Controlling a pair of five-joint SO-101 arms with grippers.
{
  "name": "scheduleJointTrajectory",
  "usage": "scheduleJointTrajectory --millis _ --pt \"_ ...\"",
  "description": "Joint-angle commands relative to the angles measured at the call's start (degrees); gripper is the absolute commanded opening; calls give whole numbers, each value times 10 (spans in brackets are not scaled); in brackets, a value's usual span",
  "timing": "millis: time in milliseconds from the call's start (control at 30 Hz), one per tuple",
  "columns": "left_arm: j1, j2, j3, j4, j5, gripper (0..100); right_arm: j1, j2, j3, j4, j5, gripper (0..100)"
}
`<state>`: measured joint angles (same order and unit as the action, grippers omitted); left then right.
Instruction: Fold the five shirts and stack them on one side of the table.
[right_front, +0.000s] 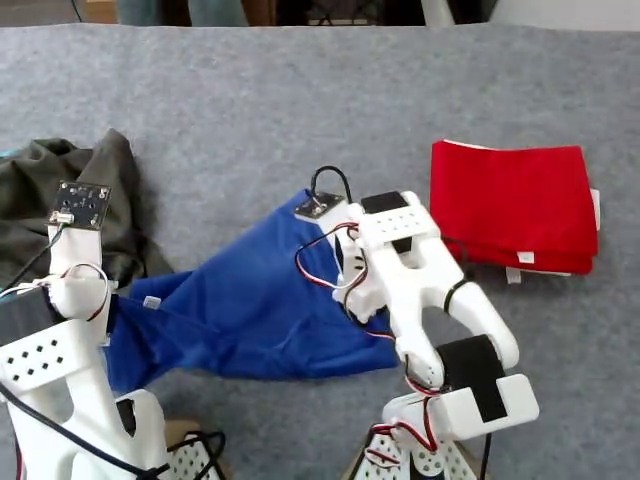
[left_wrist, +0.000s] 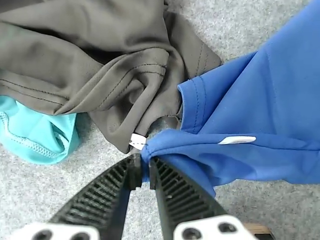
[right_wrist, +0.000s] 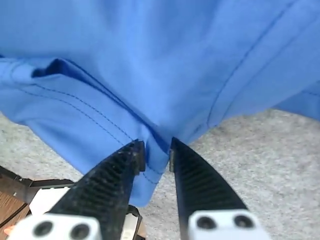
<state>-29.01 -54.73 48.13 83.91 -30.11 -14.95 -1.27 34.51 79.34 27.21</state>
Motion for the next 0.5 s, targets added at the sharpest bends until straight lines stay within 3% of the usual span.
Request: scheduleJointTrajectory --millis 0,200,467 --pt "-7 1 -7 -3 -5 29 -4 0 1 5 2 103" --pt "-7 1 -7 -3 -5 29 -4 0 0 4 2 28" --pt "-9 1 -8 -3 -6 29 9 -7 -5 4 -4 14"
